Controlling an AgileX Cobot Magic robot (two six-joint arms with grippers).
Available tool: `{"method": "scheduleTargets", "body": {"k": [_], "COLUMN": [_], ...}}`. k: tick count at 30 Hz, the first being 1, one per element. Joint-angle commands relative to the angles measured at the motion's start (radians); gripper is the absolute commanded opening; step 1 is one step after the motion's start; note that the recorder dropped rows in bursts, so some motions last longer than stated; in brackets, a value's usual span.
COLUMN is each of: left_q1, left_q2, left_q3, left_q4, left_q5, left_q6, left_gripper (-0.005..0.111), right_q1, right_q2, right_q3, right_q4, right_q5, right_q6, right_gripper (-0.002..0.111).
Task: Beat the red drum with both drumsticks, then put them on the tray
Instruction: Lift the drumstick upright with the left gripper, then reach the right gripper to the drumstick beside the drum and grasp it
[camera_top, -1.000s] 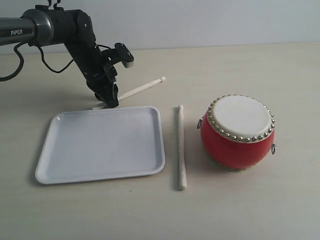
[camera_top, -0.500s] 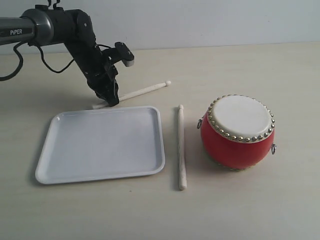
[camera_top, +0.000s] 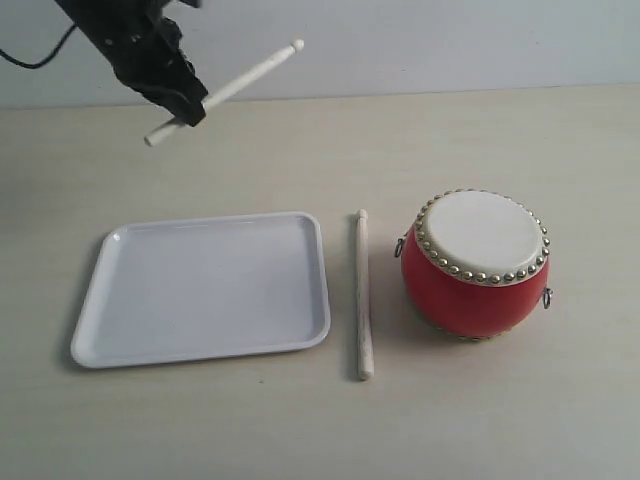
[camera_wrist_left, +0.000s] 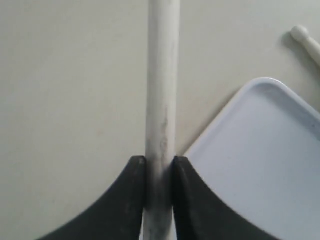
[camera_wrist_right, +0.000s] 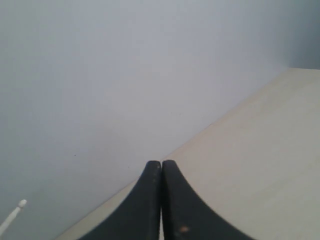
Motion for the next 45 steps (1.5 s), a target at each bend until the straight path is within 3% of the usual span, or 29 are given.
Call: {"method": "scheduleTargets", "body": {"k": [1,7,14,17,19,21,23,28,31,38,42,45], "left_q1": [0.049,0.152,0.195,0.194,0.194,0.184,0.169,0.123,0.121,0.121,0.121,0.121], "left_q2": [-0.182,-0.497,-0.834,-0.942,-1.0,-1.042,-1.071,-1.102,-1.104,-1.105,-1.105,-1.105], "left_q3": [0.173,0.603,1.055,1.18,1.248,1.291,1.315,1.318,1.318,1.318,1.318,1.318], "left_q4": [-0.057,-0.189,-0.302,-0.348,-0.388,-0.417,-0.417,-0.422,-0.422,-0.422,-0.422,-0.422], "left_q5": [-0.025,-0.213,-0.492,-0.555,-0.603,-0.641,-0.659,-0.667,-0.665,-0.654,-0.654,-0.662], "left_q6": [-0.052,-0.052,-0.051,-0.026,-0.019,0.008,0.019,0.023,0.025,0.025,0.025,0.025], "left_gripper": [0.0,0.0,0.0,0.0,0.0,0.0,0.0,0.0,0.0,0.0,0.0,0.0], "right_q1": [0.002,0.002,0.002,0.002,0.002,0.002,0.002,0.002,0.002,0.002,0.018,0.018], "right_q2": [-0.007,-0.007,-0.007,-0.007,-0.007,-0.007,-0.007,-0.007,-0.007,0.123,0.283,0.476], "right_q3": [0.005,0.005,0.005,0.005,0.005,0.005,0.004,-0.003,-0.003,-0.129,-0.335,-0.488], "right_q4": [0.011,0.055,0.057,0.061,0.062,0.065,0.106,0.503,0.581,0.553,0.297,0.113], "right_q5": [-0.073,-0.288,-0.334,-0.21,0.025,0.247,0.41,0.39,0.443,0.551,0.502,0.57], "right_q6": [0.013,0.243,0.254,0.422,0.579,0.597,0.44,-0.007,-0.094,-0.238,-0.253,-0.253], "right_gripper": [0.0,0.0,0.0,0.0,0.0,0.0,0.0,0.0,0.0,0.0,0.0,0.0]}}
